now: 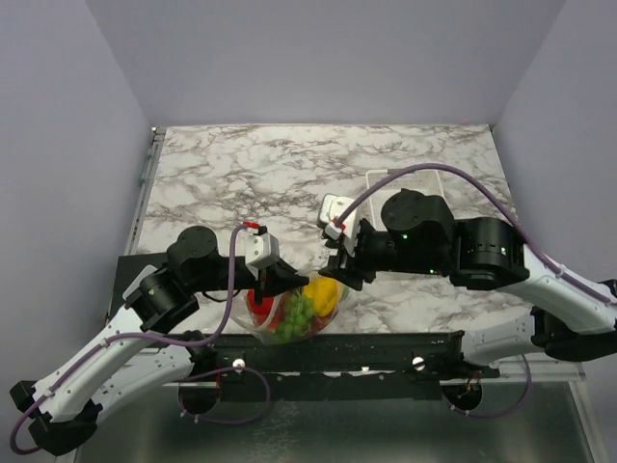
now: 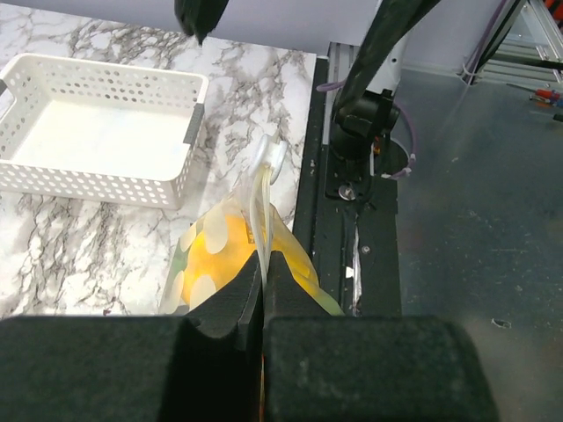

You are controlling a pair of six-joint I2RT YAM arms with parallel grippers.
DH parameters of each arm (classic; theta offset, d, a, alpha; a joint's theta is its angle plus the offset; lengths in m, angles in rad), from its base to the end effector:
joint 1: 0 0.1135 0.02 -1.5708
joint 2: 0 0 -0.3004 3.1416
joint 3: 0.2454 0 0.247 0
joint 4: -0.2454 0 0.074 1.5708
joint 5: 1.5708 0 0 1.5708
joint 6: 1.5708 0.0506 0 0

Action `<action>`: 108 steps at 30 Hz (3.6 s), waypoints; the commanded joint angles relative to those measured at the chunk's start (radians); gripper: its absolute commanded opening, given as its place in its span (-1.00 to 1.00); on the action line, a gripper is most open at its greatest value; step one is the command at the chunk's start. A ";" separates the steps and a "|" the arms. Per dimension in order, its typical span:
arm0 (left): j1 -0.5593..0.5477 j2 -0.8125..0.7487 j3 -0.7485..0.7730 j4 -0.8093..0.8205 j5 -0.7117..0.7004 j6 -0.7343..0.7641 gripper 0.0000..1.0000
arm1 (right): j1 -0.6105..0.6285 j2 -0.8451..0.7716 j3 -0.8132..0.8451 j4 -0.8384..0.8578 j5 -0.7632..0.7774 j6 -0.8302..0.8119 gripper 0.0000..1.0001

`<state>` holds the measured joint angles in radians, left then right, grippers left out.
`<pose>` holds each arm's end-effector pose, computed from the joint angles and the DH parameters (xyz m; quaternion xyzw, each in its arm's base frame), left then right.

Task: Place the food in the zip-top bag and seal the zipper
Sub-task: Zip the zipper food storage bag at the center of the board.

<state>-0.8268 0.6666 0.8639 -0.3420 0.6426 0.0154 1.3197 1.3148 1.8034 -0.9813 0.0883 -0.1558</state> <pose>0.0592 -0.1091 0.3885 0.4819 0.5705 -0.4644 0.4760 0.0632 0.2284 0.5107 -0.5599 0.6497 0.2502 0.4492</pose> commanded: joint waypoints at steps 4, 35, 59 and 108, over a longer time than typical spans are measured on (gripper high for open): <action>-0.003 -0.019 0.046 0.042 0.062 -0.031 -1.00 | -0.004 -0.162 -0.214 0.224 -0.107 -0.042 0.23; -0.004 -0.052 0.089 0.062 0.232 -0.071 -1.00 | -0.004 -0.247 -0.551 0.506 -0.322 -0.102 0.05; -0.003 -0.040 0.096 0.064 0.213 -0.053 0.00 | -0.004 -0.162 -0.399 0.371 -0.288 -0.013 -0.99; -0.004 0.018 0.081 0.111 0.180 -0.049 -0.65 | -0.005 -0.138 -0.401 0.386 -0.270 0.019 -0.99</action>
<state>-0.8268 0.6804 0.9573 -0.2485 0.8284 -0.0414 1.3197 1.1877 1.3586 -0.6411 -0.1951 -0.1486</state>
